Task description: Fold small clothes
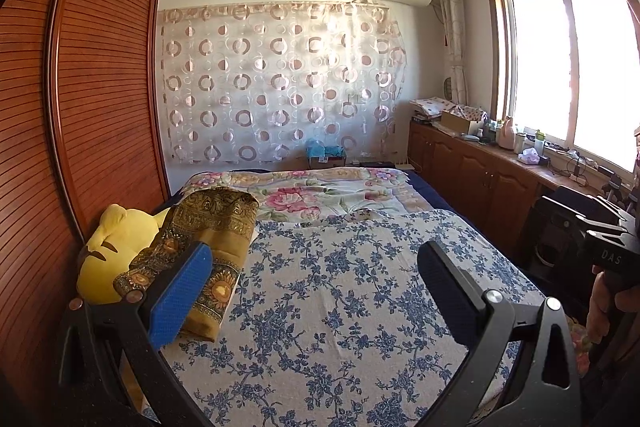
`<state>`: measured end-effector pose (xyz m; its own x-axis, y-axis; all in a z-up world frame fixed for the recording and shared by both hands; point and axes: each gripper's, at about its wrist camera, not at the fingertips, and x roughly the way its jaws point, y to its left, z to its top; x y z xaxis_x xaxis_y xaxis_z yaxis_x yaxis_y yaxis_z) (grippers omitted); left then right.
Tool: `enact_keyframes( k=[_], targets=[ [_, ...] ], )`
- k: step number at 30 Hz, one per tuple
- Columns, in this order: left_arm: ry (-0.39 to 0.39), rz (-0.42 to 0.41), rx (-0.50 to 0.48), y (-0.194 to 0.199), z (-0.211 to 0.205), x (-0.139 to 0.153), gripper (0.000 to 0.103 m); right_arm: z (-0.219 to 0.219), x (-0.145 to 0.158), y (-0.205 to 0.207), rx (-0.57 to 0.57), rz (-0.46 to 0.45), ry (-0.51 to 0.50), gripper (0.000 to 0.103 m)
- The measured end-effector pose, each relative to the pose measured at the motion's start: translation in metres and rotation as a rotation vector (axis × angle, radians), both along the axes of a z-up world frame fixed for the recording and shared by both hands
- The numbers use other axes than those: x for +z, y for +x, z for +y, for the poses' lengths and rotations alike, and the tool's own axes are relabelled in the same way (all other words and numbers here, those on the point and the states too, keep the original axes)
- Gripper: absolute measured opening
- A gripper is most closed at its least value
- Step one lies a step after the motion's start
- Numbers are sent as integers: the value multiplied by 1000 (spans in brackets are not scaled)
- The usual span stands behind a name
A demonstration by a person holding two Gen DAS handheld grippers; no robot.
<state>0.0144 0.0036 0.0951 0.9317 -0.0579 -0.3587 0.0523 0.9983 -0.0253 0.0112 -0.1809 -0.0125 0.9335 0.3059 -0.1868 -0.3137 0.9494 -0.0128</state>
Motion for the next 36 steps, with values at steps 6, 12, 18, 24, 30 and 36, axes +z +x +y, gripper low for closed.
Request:
enact_keyframes(
  k=[6, 12, 18, 24, 30, 36],
  targets=[
    [-1, 0, 0, 0, 0, 0, 103, 0, 0, 0, 1, 1, -1, 86],
    [-1, 1, -1, 0, 1, 0, 103, 0, -1, -2, 3, 2, 1, 86],
    [-1, 0, -1, -1, 1, -1, 103, -1, -1, -2, 2, 2, 0, 86],
    [-2, 0, 0, 0, 0, 0, 103, -2, -1, -2, 5, 3, 0, 86],
    [-2, 0, 2, -1, 1, -1, 103, -2, -1, -3, 6, 2, 1, 86],
    [-4, 0, 0, -1, 2, -1, 103, -3, -2, -3, 4, 2, -1, 86]
  ],
)
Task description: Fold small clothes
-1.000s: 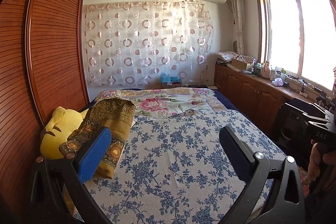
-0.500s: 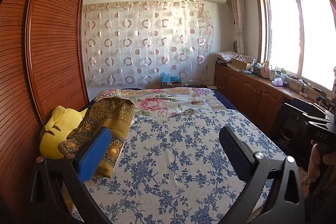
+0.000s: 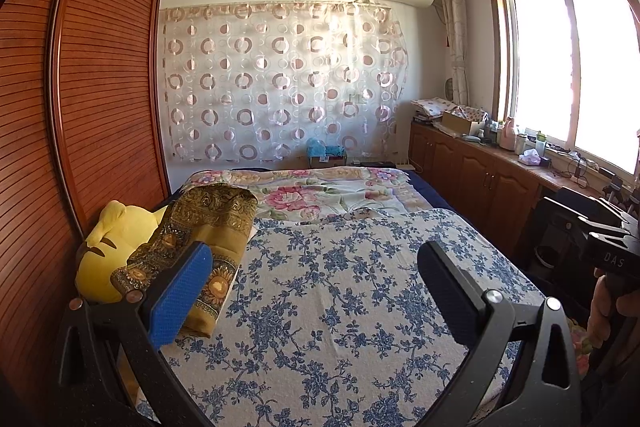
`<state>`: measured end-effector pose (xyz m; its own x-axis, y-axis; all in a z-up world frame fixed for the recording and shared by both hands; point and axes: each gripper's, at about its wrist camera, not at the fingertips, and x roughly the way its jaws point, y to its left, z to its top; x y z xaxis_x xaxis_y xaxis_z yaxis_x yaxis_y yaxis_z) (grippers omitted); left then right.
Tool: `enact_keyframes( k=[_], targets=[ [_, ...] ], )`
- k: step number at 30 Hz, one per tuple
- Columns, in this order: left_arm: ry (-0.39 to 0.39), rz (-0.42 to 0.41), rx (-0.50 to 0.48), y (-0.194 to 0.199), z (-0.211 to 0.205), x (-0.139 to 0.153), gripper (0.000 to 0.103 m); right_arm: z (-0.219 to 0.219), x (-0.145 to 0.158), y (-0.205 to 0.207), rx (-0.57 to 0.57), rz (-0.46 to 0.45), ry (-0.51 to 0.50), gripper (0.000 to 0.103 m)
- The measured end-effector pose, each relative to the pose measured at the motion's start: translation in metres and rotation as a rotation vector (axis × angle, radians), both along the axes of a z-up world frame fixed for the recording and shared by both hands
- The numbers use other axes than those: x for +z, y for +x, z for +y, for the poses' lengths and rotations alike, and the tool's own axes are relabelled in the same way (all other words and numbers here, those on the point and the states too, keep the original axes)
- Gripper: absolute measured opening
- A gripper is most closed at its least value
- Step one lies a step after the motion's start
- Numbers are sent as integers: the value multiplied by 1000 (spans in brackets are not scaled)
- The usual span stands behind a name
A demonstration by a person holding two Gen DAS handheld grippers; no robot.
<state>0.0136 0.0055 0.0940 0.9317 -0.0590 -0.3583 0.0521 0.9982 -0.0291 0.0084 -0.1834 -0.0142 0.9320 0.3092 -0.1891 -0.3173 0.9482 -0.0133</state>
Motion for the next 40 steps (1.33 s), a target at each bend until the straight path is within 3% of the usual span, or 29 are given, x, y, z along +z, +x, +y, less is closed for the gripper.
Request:
enact_keyframes(
  k=[40],
  targets=[
    [-1, -4, 2, -1, -1, 0, 103, -1, 1, -3, -2, -4, -3, 86]
  ],
)
